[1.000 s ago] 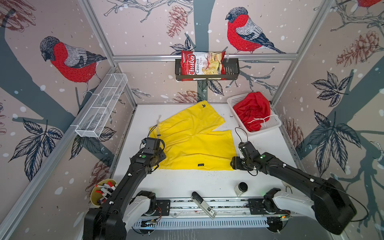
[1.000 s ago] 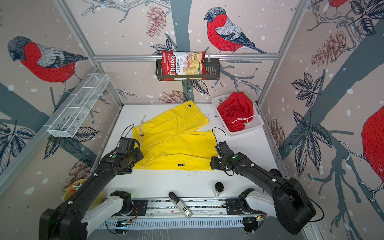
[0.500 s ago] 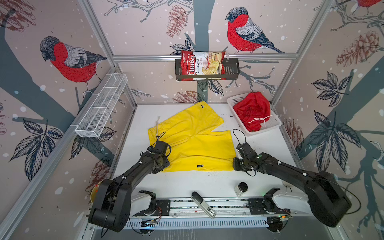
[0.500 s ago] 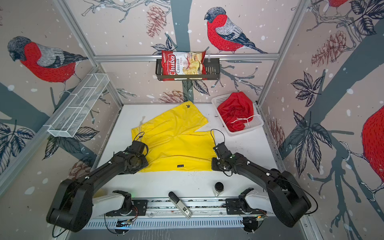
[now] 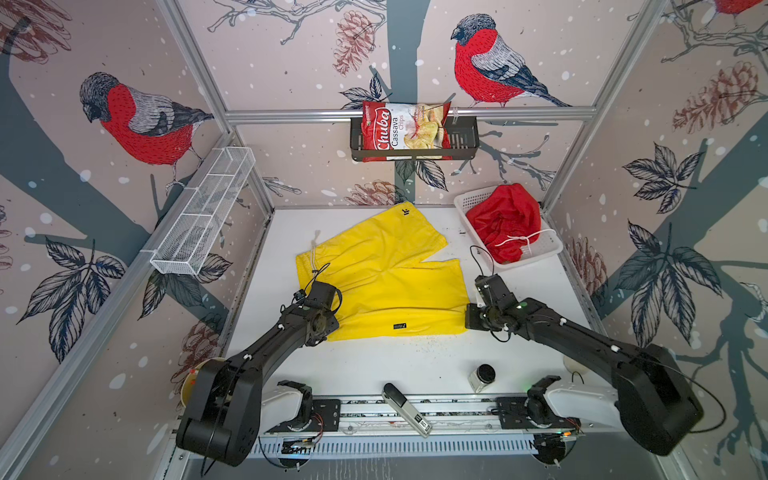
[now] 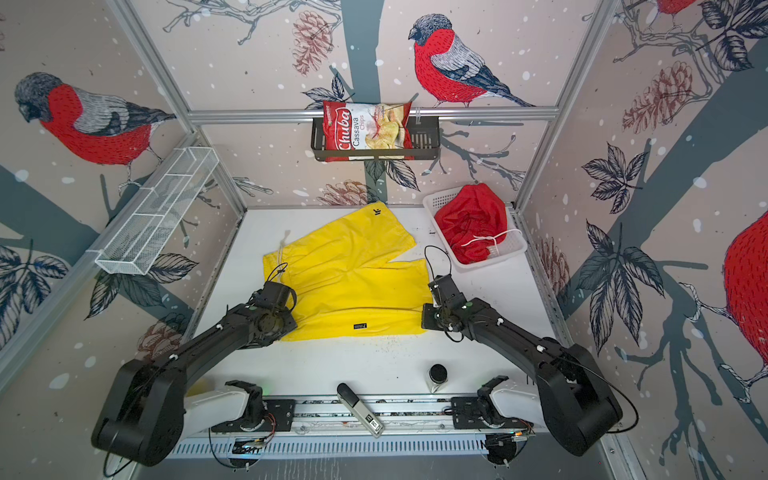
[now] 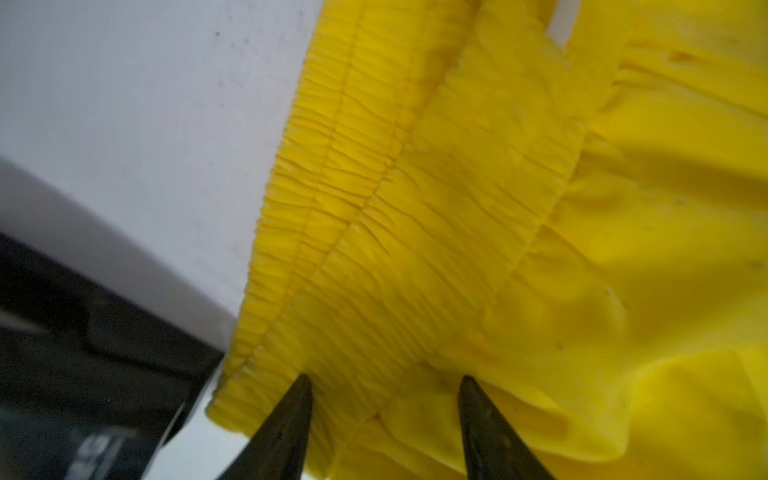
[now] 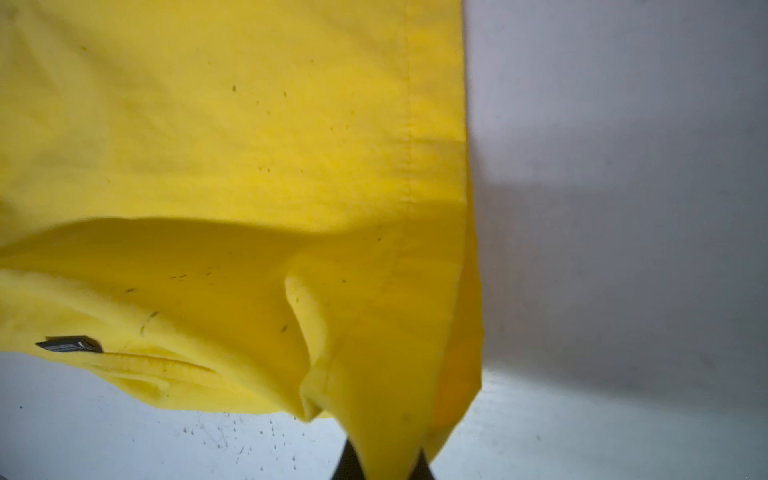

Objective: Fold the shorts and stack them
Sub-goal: 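Grasp the near waistband with the left gripper and near leg hem with the right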

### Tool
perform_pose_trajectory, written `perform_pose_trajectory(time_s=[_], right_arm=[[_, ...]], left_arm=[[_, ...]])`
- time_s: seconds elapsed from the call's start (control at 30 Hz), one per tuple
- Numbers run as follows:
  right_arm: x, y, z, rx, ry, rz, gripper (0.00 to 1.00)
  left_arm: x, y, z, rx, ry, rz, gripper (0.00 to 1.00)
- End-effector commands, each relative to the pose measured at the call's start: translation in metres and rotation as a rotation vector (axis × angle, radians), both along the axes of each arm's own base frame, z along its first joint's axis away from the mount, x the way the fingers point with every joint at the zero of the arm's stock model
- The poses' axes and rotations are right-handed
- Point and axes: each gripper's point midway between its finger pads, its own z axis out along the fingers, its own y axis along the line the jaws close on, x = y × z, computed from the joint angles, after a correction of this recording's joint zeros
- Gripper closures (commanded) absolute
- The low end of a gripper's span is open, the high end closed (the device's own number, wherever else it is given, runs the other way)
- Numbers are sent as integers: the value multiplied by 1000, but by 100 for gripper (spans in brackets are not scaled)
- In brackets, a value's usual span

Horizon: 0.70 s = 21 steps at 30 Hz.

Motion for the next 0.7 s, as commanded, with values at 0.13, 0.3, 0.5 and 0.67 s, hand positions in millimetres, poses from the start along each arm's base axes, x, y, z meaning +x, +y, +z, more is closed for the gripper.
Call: perform_pose_trajectory(time_s=[0.13,0.3,0.5,0.67], right_arm=[[0,-8,-1,6,12,-8,99],[-2,-8,-1,20,9,-5,99],[-3,-11,-1,27,5,-5,99],[-3,-11,-2,37,4,-5,99]], left_arm=[[-26,-2,29,-16,-14,61,36],[-46,-10,6,-85,3,88,34],[-52,-11,-18,-96,25,103,31],[-42,-8,-25,-59,11,112,31]])
